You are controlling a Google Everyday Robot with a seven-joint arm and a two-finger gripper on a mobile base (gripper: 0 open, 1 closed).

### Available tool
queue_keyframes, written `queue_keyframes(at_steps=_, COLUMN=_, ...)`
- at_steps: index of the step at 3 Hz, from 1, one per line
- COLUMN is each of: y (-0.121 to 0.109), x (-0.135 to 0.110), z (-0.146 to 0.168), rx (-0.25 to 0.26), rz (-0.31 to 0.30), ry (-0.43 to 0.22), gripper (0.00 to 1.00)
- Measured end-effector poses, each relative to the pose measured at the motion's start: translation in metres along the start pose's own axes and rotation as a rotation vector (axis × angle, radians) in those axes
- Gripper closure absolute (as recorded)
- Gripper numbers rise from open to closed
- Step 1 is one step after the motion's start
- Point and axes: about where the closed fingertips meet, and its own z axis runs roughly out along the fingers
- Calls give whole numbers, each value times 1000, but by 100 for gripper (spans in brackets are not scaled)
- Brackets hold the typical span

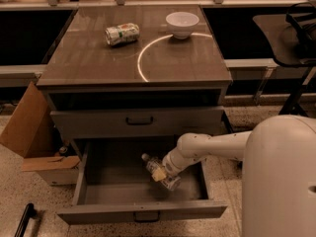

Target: Place blue plastic bottle into middle drawer

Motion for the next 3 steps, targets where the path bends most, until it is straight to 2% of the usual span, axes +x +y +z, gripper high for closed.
queue_keyframes(at_steps=1, y=5, x=10, z=-16, rx=-12, rz=1, ry=-38, gripper=0)
queue_keyframes(at_steps=2, y=11, x=23, z=-56, rx=-31, rz=-11, ry=-110, gripper=0)
queue_keyframes(at_steps=3, y=27, x=41, z=-120, rx=-57, rz=-53, ry=-179, gripper=0)
